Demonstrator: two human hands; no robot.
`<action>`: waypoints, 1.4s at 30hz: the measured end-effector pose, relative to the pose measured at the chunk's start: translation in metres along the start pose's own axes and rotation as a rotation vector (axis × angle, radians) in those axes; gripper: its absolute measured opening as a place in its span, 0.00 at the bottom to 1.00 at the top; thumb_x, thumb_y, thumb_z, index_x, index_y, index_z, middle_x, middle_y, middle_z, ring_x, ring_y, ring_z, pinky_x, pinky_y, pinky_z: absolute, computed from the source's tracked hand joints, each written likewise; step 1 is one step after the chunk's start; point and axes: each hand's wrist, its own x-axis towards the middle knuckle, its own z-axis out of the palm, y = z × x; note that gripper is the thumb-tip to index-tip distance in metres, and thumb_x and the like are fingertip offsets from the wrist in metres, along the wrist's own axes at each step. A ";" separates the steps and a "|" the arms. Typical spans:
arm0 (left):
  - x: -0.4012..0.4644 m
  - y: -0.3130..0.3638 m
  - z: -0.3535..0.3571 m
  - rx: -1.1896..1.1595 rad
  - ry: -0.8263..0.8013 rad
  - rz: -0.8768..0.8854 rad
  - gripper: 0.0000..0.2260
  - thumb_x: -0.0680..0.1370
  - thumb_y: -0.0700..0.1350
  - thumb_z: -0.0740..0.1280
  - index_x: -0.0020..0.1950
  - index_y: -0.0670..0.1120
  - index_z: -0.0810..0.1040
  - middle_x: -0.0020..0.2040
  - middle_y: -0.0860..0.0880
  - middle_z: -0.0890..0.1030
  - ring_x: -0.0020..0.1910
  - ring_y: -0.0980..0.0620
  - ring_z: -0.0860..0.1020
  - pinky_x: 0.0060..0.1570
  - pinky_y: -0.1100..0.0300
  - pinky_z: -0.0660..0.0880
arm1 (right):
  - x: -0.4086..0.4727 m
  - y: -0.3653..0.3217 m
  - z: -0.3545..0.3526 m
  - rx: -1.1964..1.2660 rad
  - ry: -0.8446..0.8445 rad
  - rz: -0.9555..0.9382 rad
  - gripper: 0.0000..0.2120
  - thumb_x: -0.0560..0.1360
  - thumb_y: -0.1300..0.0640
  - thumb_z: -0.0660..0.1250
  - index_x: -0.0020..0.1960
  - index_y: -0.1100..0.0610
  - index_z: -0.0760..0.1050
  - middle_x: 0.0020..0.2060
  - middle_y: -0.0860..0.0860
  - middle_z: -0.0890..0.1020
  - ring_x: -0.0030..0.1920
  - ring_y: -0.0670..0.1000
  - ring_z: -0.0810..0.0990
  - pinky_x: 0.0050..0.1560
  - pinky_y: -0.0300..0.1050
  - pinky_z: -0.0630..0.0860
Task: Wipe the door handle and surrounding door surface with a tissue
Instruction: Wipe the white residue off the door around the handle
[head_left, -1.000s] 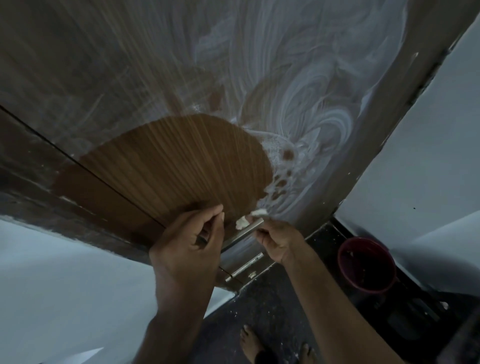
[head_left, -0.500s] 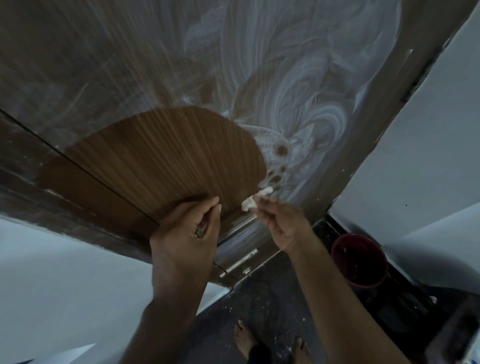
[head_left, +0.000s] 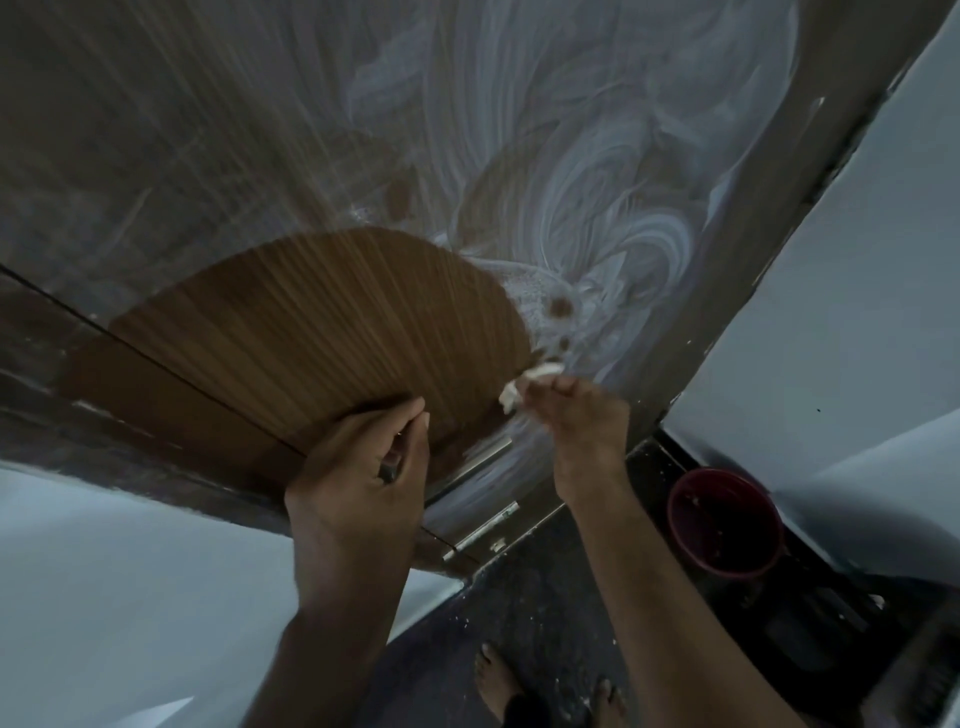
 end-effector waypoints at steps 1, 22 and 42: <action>0.000 0.000 0.000 0.015 0.014 -0.003 0.06 0.76 0.39 0.76 0.53 0.39 0.88 0.46 0.45 0.88 0.39 0.52 0.84 0.47 0.67 0.76 | -0.004 -0.006 0.002 -0.025 -0.117 -0.162 0.10 0.71 0.65 0.75 0.50 0.56 0.83 0.42 0.48 0.86 0.38 0.43 0.82 0.42 0.36 0.78; -0.004 -0.003 -0.004 0.041 0.068 -0.046 0.05 0.76 0.39 0.77 0.51 0.41 0.88 0.45 0.46 0.87 0.37 0.54 0.83 0.42 0.65 0.77 | 0.005 -0.007 -0.003 -0.492 -0.523 -0.123 0.10 0.65 0.67 0.77 0.44 0.69 0.81 0.41 0.62 0.86 0.41 0.56 0.84 0.43 0.44 0.77; -0.016 -0.011 -0.003 0.048 -0.025 -0.142 0.05 0.78 0.42 0.75 0.52 0.43 0.88 0.48 0.48 0.88 0.42 0.59 0.81 0.51 0.80 0.71 | 0.000 0.043 -0.015 -0.185 -0.045 0.021 0.04 0.76 0.68 0.68 0.51 0.64 0.78 0.36 0.54 0.82 0.29 0.45 0.83 0.38 0.44 0.84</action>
